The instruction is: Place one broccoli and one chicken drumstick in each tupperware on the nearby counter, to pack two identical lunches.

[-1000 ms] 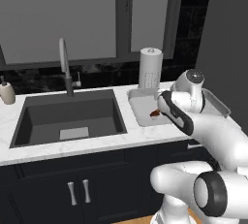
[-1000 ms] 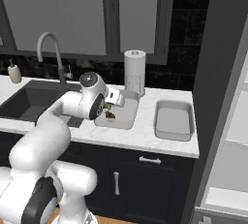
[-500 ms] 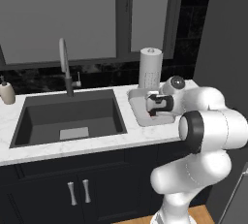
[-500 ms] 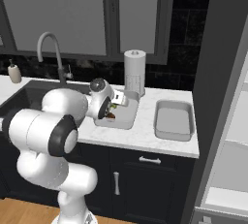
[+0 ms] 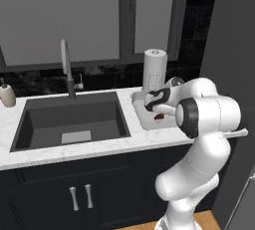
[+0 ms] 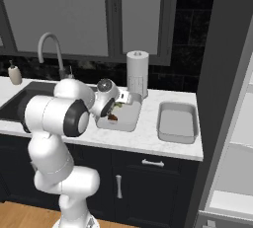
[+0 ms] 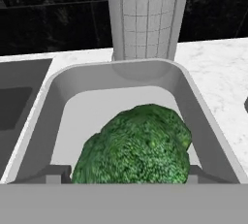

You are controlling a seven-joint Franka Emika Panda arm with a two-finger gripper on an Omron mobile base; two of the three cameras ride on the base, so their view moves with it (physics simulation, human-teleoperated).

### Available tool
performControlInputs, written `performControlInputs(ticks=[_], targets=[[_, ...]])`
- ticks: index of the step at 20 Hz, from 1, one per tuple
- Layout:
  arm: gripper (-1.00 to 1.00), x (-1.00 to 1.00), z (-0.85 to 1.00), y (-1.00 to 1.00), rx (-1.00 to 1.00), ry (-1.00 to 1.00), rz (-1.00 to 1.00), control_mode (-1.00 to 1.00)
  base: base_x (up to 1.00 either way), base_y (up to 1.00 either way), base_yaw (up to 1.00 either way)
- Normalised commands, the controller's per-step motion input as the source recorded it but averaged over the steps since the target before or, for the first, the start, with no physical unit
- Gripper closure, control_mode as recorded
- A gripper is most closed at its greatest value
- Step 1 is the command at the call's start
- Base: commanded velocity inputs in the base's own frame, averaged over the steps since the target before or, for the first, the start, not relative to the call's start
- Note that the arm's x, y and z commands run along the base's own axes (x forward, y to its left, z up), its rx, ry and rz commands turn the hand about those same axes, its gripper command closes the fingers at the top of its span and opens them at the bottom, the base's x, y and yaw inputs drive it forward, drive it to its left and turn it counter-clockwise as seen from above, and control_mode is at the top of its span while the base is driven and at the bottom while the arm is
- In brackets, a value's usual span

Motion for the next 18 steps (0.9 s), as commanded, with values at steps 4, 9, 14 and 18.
performControlInputs(ticks=[4, 9, 14, 18], targets=[[-1.00, 0.20, 0.00, -0.04, -0.04, 0.00, 0.01, -1.00, 0.00, 0.00, 0.00], [-1.00, 0.08, 0.07, 0.00, -0.03, 0.00, 0.00, -1.00, 0.00, 0.00, 0.00], [-1.00, -0.75, 0.77, 0.02, 0.05, 0.11, 0.00, -1.00, 0.00, 0.00, 0.00], [-1.00, -0.84, 1.00, 0.18, 0.05, 0.32, 0.00, -1.00, 0.00, 0.00, 0.00]])
